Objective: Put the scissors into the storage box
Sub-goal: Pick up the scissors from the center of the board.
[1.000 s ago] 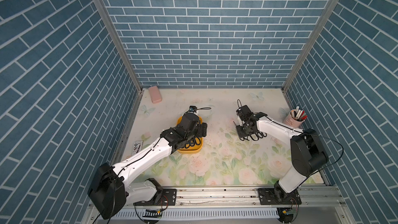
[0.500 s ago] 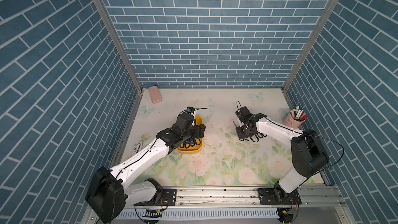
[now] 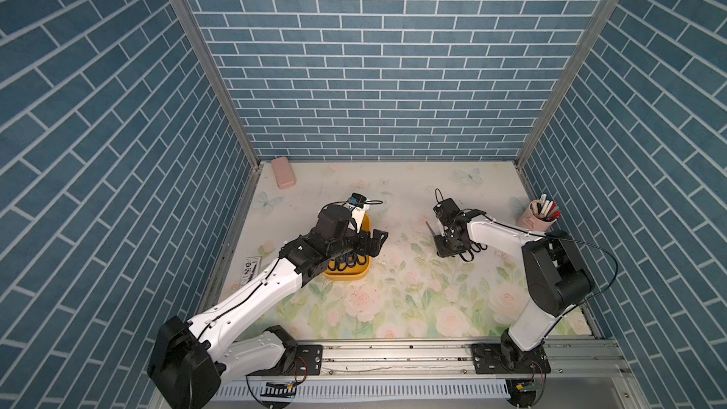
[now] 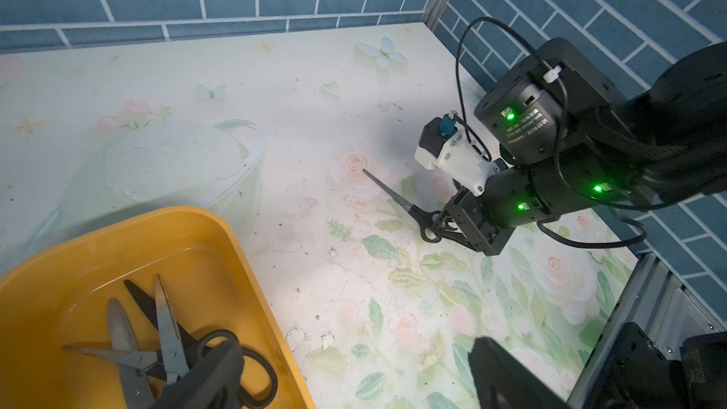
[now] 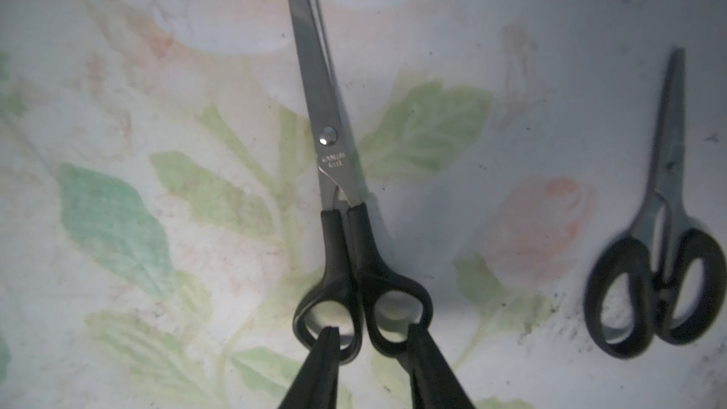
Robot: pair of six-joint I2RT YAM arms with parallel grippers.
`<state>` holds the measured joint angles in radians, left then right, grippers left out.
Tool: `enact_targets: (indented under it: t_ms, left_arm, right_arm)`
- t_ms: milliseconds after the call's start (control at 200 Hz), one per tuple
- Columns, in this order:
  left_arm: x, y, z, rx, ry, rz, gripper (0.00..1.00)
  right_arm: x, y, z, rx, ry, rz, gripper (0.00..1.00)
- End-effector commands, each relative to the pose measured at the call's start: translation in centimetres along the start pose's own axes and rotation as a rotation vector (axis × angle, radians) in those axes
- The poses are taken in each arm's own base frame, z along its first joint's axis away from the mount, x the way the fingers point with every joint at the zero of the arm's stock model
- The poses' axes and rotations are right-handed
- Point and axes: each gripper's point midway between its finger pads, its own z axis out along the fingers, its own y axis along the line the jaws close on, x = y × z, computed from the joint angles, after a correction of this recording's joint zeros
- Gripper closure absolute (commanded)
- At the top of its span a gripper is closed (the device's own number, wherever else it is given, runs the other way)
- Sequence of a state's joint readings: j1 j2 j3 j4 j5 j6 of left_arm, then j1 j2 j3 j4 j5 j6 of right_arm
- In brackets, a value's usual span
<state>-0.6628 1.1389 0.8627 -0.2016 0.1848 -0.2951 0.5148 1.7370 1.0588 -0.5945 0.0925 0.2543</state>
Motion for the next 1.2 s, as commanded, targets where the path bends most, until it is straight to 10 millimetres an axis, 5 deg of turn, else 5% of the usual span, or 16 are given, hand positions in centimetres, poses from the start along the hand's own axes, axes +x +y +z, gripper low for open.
enact_targets:
  t_ms: [0,570,825,1195]
  left_arm:
    - [0.9,-0.2,0.6,0.021,0.022,0.013,0.04]
    - [0.7,0.1,0.4,0.004,0.010,0.012,0.03]
    - [-0.1,0.2,0.1,-0.016,-0.012,0.019,0.03]
    - [0.2,1.8,0.1,-0.089,-0.044,0.016,0.01]
  right_arm:
    - [0.5,0.1,0.9,-0.006,0.027,-0.017,0.68]
    - [3.5,-0.7,4.7,0.047,0.121,0.005,0.82]
    - [3.4,-1.1,3.8,0.072,0.137,0.020,1.00]
    - [0.9,0.7,-0.7,-0.024,0.026,0.040,1.00]
